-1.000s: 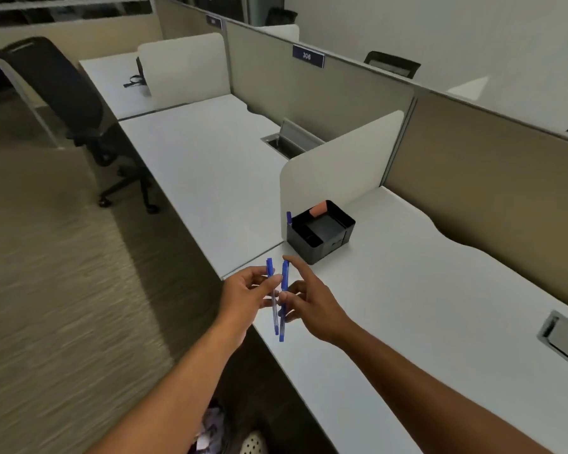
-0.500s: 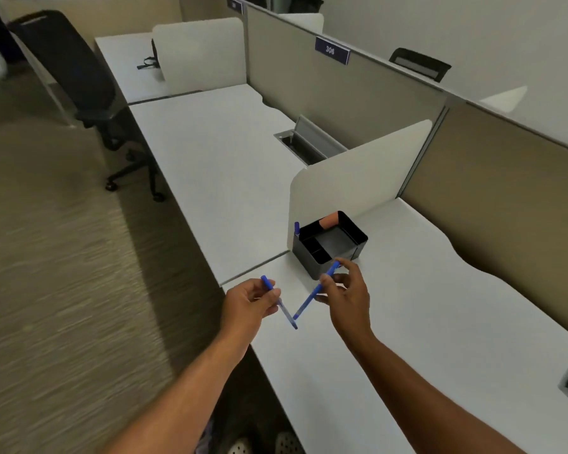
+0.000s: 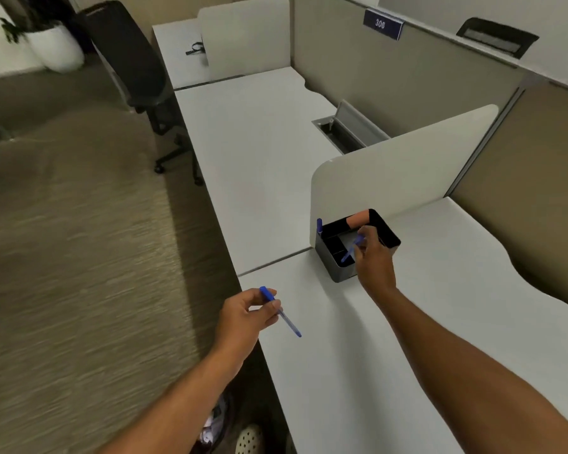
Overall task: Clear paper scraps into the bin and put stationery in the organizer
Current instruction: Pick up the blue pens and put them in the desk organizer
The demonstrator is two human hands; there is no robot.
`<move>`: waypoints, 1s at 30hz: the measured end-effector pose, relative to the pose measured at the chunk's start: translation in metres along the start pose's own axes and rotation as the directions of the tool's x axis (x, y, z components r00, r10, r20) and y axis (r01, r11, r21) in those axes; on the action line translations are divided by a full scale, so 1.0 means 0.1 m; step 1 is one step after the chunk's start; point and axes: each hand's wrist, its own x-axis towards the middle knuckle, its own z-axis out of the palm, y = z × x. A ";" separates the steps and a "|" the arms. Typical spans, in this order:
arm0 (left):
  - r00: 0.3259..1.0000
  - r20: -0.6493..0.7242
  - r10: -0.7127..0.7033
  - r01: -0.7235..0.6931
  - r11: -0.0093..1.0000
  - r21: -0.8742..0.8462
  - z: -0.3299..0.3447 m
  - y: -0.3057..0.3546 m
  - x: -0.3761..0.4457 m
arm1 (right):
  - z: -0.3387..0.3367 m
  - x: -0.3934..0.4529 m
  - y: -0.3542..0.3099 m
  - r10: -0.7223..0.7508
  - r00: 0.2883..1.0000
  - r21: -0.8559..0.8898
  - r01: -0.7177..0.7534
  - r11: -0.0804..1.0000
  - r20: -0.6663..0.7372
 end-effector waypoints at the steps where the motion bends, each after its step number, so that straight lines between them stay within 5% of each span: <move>1: 1.000 -0.002 0.004 -0.004 1.000 0.001 0.01 0.01 0.01 | 0.03 0.00 0.05 -0.008 0.999 -0.056 0.010 0.998 0.032; 4: 1.000 -0.009 0.012 -0.012 1.000 0.009 0.05 0.04 0.04 | 0.10 -0.02 0.16 -0.045 0.994 -0.187 0.064 0.980 0.104; 9: 1.000 -0.010 0.019 -0.019 0.998 0.062 0.18 0.06 0.07 | 0.09 -0.10 0.29 -0.062 0.982 -0.133 0.087 0.987 0.177; 12: 0.999 -0.010 0.042 -0.041 0.993 0.107 0.29 0.09 0.06 | 0.02 -0.28 0.26 -0.002 0.993 -0.068 0.011 0.998 0.120; 16: 0.997 0.006 0.076 -0.076 0.983 0.169 0.43 0.11 0.03 | 0.00 -0.81 0.05 -0.192 0.980 -0.010 0.192 0.981 -0.056; 21: 0.988 0.081 0.135 -0.152 0.948 0.279 0.57 0.08 -0.03 | 0.12 -1.45 -0.32 -0.295 0.940 0.213 0.257 0.943 0.173; 30: 0.969 0.123 0.216 -0.246 0.901 0.357 0.68 0.19 -0.06 | -0.08 -1.13 -0.41 -0.396 0.918 0.102 0.392 0.914 0.018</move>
